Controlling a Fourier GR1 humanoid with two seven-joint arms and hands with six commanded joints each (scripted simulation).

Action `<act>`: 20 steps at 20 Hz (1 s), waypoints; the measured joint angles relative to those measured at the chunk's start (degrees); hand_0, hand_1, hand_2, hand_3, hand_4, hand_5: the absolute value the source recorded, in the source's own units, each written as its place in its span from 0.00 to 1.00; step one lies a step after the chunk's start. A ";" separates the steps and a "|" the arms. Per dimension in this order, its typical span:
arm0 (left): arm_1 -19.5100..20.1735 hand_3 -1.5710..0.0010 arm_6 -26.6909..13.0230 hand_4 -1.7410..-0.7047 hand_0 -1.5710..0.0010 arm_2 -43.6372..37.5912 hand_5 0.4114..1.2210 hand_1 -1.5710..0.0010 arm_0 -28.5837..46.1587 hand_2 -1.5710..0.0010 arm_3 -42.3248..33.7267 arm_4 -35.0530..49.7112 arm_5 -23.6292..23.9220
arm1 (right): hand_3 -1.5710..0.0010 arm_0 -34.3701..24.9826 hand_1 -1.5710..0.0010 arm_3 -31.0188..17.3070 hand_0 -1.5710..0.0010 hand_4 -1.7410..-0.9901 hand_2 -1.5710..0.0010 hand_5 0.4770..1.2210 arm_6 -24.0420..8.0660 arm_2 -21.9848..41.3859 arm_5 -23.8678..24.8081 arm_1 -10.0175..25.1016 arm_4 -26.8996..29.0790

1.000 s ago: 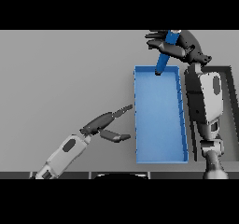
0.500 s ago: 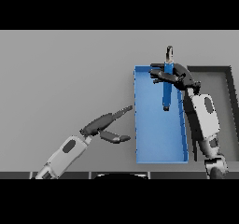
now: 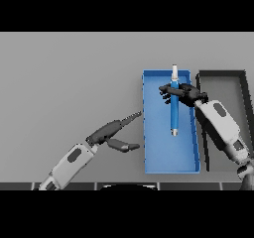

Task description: Pick up the blue pipe and place it into the blue bin.

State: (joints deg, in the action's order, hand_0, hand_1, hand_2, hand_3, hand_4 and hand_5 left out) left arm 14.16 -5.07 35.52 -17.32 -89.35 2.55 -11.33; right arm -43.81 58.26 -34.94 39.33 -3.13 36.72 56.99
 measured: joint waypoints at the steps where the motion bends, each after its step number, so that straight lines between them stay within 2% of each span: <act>1: 0.12 1.00 0.29 0.82 1.00 0.27 0.05 1.00 0.23 1.00 0.21 -0.23 -0.22 | 0.88 0.06 0.84 1.60 0.83 0.75 0.85 0.67 -0.01 1.55 -0.09 0.80 -1.28; 3: 0.24 1.00 0.79 0.82 1.00 -0.07 0.05 1.00 -0.09 1.00 0.20 0.24 -0.52 | 0.92 -0.30 0.90 1.77 0.89 0.79 0.90 0.55 0.15 3.51 -0.38 1.45 -4.41; 6: -0.48 1.00 -0.03 0.81 1.00 -0.08 0.05 1.00 -1.20 1.00 1.69 -0.25 -0.38 | 0.96 -0.99 0.95 0.39 0.94 0.82 0.95 0.43 3.43 5.89 -1.21 1.11 -9.38; 7: 0.06 1.00 1.14 0.81 1.00 -0.40 0.05 1.00 -0.67 1.00 1.15 0.41 -0.78 | 0.97 -0.62 0.96 0.31 0.95 0.82 0.96 0.39 4.28 6.17 -1.40 1.33 -9.99; 9: -0.96 1.00 0.91 0.80 1.00 0.20 0.06 1.00 -0.67 1.00 1.33 0.20 -0.62 | 0.98 -0.86 0.97 -1.03 0.97 0.82 0.98 0.32 4.33 6.27 -0.65 0.04 -10.28; 11: -0.95 1.00 0.32 0.80 1.00 -0.25 0.06 1.00 -0.92 1.00 1.11 0.54 -0.33 | 0.99 -0.85 0.98 -0.73 0.98 0.83 0.98 0.30 4.58 6.50 0.43 0.52 -11.23; 14: -1.50 1.00 -0.12 0.79 1.00 0.05 0.07 1.00 -1.22 1.00 1.19 0.23 -0.07 | 0.99 -0.46 0.99 -0.15 0.99 0.82 0.99 0.27 6.09 5.93 -0.01 0.67 -10.49; 16: -1.01 1.00 0.53 0.79 1.00 -0.41 0.07 1.00 -0.91 1.00 1.43 0.75 -0.42 | 1.00 -0.33 0.99 -0.21 0.99 0.82 0.99 0.26 5.45 6.01 -0.28 1.39 -10.64; 20: -0.94 1.00 0.78 0.79 1.00 -1.67 0.07 1.00 -2.29 1.00 4.30 1.47 -1.32 | 1.00 -0.58 0.99 -0.83 0.99 0.82 0.99 0.27 6.66 5.93 -1.72 0.86 -10.39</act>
